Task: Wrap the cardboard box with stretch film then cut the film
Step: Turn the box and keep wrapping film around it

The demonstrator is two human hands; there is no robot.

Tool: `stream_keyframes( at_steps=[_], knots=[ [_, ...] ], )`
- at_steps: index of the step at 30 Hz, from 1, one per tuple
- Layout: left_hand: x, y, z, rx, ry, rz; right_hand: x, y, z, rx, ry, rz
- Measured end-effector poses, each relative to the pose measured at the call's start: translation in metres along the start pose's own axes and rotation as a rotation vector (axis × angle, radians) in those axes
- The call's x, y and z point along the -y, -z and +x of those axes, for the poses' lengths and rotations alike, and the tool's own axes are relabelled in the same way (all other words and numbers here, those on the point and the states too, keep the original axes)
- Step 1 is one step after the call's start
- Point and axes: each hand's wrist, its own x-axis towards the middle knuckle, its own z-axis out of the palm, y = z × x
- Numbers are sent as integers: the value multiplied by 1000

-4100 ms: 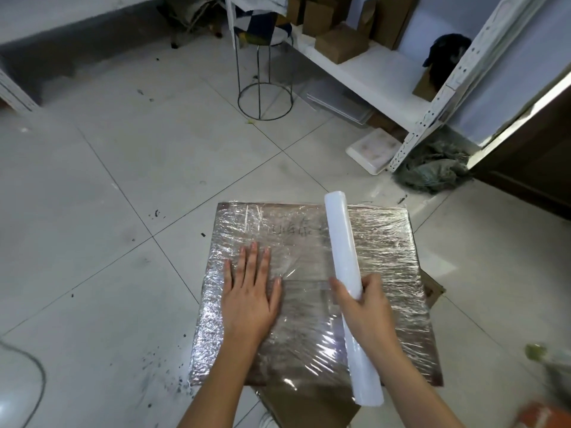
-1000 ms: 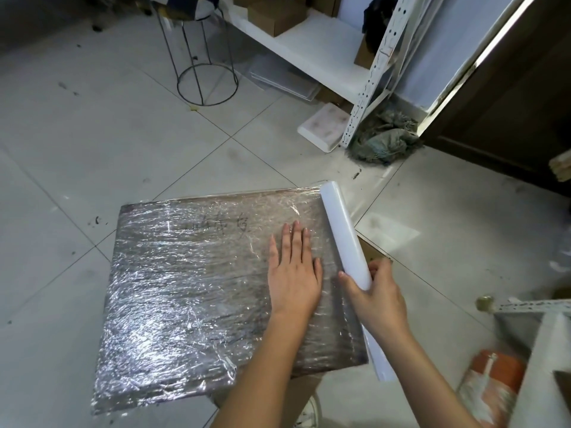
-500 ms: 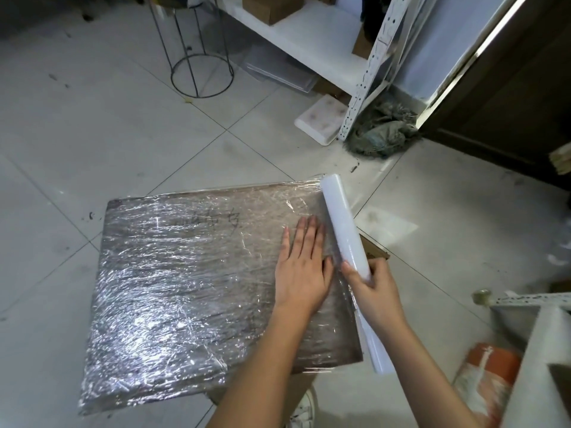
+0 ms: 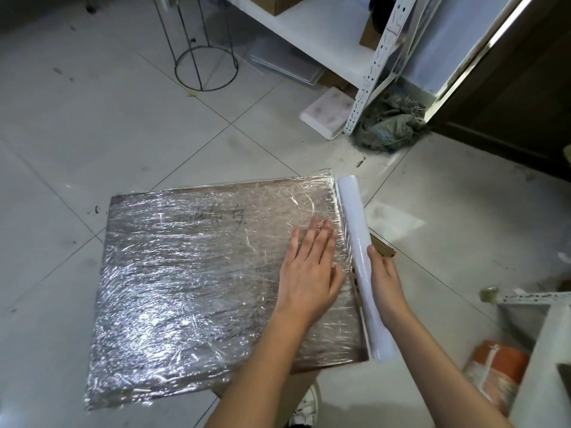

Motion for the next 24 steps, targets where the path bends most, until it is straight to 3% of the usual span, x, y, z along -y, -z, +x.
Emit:
stream_keyframes(
  at_steps=[4, 10, 12, 14, 16, 20, 24],
  knots=[
    [-20, 1, -22, -14, -92, -13, -4, -11, 10, 32, 29, -30],
    [-35, -14, -37, 150, -45, 9, -7, -11, 14, 34, -14, -29],
    [-31, -4, -36, 99, 12, -37, -7, -8, 17, 64, -13, -58],
    [-5, 14, -32, -71, 168, -81, -3, -7, 17, 125, 16, -177],
    [47, 37, -29, -163, 439, -18, 3, -7, 18, 162, 32, -215],
    [157, 70, -53, -50, 996, 70, 8, -3, 27, 191, -13, -116],
    [191, 72, -79, 24, 1205, -70, 15, -6, 39, 243, -17, -113]
  ],
)
